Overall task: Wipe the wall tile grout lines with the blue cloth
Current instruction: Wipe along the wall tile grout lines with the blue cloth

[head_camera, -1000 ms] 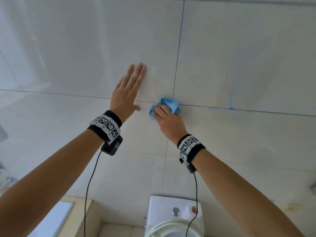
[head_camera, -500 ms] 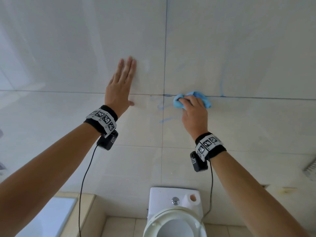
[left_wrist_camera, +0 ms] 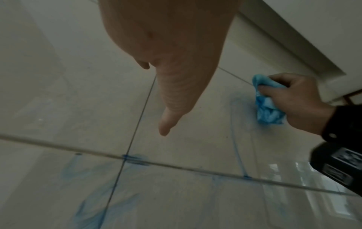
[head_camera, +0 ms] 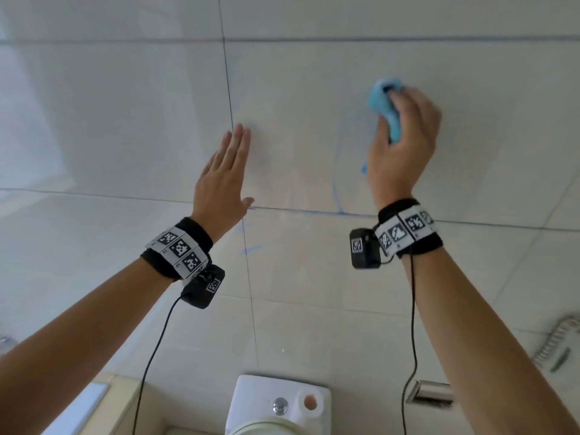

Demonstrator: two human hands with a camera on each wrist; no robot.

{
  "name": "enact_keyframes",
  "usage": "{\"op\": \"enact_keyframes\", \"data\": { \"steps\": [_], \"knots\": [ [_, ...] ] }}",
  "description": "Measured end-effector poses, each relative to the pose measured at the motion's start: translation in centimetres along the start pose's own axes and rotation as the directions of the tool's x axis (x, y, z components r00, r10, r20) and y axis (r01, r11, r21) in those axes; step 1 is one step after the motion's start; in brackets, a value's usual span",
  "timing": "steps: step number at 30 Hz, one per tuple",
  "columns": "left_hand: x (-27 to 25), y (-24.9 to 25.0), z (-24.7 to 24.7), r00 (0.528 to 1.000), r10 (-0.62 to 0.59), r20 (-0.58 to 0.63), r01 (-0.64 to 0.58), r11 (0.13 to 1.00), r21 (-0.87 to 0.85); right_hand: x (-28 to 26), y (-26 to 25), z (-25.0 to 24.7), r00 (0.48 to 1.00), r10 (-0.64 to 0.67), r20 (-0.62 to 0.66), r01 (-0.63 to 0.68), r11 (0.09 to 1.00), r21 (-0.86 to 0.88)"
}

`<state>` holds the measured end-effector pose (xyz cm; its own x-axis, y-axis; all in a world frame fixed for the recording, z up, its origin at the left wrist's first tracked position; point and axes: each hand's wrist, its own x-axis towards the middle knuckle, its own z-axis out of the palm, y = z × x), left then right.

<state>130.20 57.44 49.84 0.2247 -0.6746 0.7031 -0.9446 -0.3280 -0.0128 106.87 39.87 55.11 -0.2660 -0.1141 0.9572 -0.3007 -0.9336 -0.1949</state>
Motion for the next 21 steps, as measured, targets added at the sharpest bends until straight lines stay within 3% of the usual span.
{"op": "enact_keyframes", "data": {
  "steps": [6,10,15,19,21],
  "knots": [
    [2.6,0.8,-0.3,0.993,0.114,-0.028,-0.113,0.993,0.023,3.7,0.9,3.2,0.998,0.05,-0.029,-0.053,0.99,-0.129],
    [4.2,0.3,-0.2,0.975,0.217,-0.042,-0.217,0.976,0.02,-1.5,-0.7,4.5,0.985,-0.06,0.162,0.102,0.96,-0.263],
    [5.6,0.1,-0.3,0.96,0.277,-0.047,-0.277,0.961,0.009,-10.2,-0.6,2.7,0.88,-0.276,0.386,0.367,0.911,-0.186],
    [5.9,0.1,-0.6,0.954,0.3,-0.006,-0.299,0.953,0.052,-8.0,-0.3,1.1,0.783,-0.327,0.528,0.475,0.864,-0.169],
    [6.1,0.1,-0.5,0.954,0.301,-0.002,-0.3,0.951,0.068,-3.9,-0.5,1.3,0.856,-0.231,0.463,0.375,0.893,-0.249]
  ]
}}
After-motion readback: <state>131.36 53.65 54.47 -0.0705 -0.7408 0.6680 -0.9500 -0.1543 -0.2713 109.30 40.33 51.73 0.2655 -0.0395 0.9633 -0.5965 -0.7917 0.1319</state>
